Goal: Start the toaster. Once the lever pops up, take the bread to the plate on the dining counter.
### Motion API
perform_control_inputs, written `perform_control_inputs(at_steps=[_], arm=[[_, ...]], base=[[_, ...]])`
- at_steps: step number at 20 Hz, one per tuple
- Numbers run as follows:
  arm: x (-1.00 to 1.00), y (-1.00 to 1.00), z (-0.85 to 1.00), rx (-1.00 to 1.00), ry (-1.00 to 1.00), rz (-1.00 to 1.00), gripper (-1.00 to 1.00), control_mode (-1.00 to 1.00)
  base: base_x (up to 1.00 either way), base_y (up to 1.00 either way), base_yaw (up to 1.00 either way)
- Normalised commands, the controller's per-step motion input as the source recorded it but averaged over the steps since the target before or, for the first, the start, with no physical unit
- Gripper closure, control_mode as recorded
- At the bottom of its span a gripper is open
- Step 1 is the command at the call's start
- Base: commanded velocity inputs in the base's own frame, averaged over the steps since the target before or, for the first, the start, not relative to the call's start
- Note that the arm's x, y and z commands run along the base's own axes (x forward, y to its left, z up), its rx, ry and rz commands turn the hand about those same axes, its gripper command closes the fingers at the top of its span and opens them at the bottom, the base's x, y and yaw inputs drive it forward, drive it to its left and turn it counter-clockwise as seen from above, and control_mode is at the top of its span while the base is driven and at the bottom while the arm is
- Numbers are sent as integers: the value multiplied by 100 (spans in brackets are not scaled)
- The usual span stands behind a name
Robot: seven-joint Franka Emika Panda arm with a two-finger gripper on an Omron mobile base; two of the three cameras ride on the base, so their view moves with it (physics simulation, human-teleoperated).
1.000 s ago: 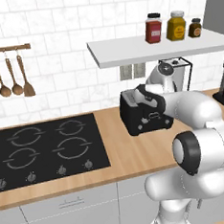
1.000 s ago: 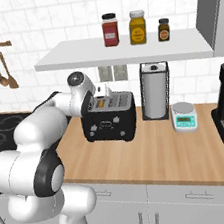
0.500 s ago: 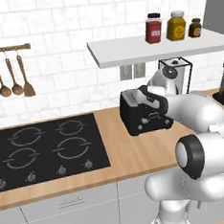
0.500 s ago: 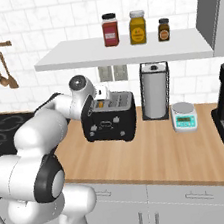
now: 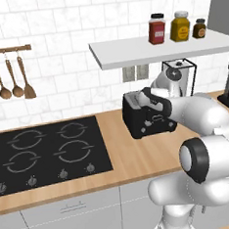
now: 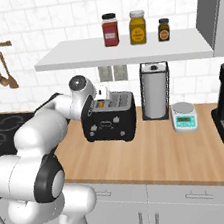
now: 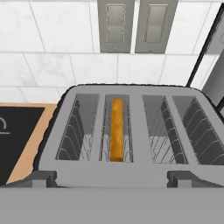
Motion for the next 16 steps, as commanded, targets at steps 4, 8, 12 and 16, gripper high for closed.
perform_control_inputs(at_steps=[4, 8, 12, 16], arm=[[0, 0, 0, 0, 0, 0, -100, -100], [0, 0, 0, 0, 0, 0, -100, -100], [0, 0, 0, 0, 0, 0, -100, -100], [0, 0, 0, 0, 0, 0, -100, -100]], base=[[0, 0, 0], [0, 0, 0], [0, 0, 0], [0, 0, 0]])
